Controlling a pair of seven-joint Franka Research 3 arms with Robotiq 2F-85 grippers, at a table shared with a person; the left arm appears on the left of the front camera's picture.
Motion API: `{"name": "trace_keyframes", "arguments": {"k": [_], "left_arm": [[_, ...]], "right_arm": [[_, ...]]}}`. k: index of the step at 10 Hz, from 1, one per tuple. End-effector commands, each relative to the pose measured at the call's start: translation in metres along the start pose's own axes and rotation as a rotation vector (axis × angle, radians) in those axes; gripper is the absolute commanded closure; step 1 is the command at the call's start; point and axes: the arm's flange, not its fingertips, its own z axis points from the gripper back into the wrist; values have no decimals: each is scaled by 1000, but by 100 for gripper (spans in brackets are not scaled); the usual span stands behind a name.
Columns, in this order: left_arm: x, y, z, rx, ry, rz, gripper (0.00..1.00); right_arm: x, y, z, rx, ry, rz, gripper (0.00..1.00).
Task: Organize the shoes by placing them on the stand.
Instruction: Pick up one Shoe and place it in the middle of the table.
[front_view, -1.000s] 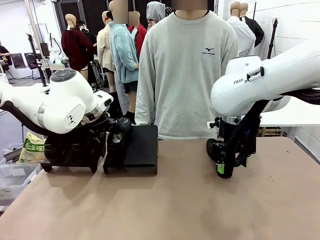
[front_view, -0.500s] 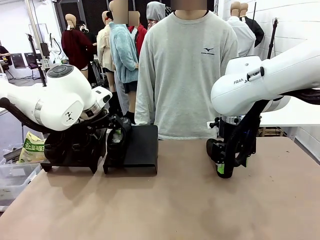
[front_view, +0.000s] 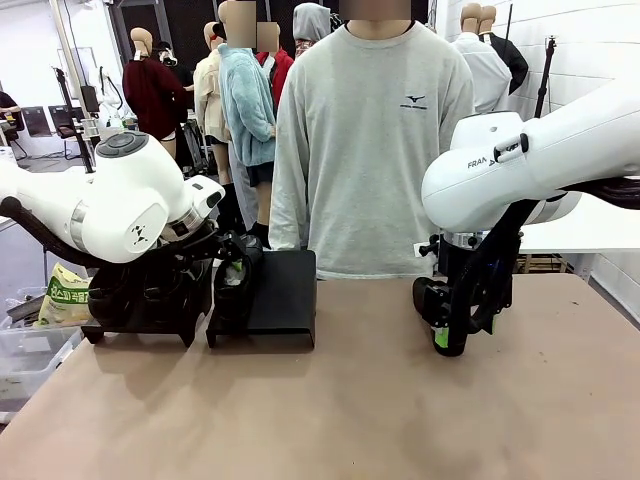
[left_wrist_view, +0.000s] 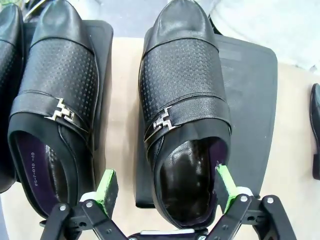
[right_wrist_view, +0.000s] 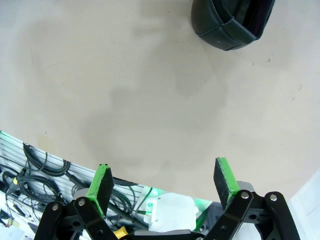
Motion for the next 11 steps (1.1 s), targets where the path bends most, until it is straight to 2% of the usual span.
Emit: {"name": "trace_keyframes", "arguments": {"k": [1,5,7,9,10,11], "left_arm": [[0,-1,0,1,-6,-3,0],[0,0,0,0,0,0,0],[-15,-45,63,-92,-151,-41,0],[-24,-63,105,-146,-229,-29,0],[-33,-74,119,-150,-203,0,0],[-48,-84,129,-167,-117,27,0]], "right_arm": [[2,-1,2,-12,10,8,0],[2,-1,2,-12,10,8,0],[2,-1,2,-12,10,8,0],[2,-1,2,-12,10,8,0],[2,-1,2,-12,10,8,0],[2,-1,2,-12,10,8,0]]}}
